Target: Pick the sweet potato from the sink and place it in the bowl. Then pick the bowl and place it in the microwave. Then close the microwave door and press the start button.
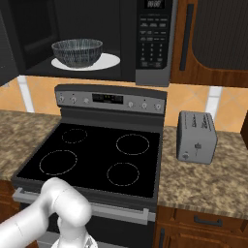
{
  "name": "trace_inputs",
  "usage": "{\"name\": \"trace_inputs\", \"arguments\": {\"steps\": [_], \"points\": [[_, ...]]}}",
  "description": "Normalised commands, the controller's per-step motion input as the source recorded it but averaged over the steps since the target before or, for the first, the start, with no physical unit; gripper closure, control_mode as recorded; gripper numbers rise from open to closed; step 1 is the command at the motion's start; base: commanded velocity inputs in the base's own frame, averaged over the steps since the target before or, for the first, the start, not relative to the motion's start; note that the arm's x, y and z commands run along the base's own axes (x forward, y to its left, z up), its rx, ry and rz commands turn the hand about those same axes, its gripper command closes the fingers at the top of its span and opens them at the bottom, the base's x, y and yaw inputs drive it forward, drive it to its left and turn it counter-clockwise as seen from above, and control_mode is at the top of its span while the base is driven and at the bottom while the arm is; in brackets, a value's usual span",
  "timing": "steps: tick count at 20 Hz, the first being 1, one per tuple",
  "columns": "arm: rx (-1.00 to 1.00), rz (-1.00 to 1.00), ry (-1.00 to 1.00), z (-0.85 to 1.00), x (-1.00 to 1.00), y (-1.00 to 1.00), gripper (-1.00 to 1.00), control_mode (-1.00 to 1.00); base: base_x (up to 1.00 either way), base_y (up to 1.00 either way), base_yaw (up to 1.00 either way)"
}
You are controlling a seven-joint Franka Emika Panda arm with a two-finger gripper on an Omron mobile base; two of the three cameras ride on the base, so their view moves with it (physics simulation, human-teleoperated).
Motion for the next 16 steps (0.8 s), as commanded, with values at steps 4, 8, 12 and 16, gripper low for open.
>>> {"name": "trace_inputs", "arguments": {"steps": [4,8,12,16], "points": [[0.0,0.0,-0.19,0.43,-0.69,-0.26,-1.0,-1.0,0.0,0.0,0.0],[0.0,0.01,-0.18,0.44,-0.59,-0.55,-1.0,-1.0,0.0,0.0,0.0],[0.0,0.02,-0.14,0.41,-0.53,-0.73,-1.0,-1.0,0.0,0.0,0.0],[0.01,0.05,-0.08,0.4,-0.41,-0.83,-1.0,-1.0,0.0,0.0,0.0]]}}
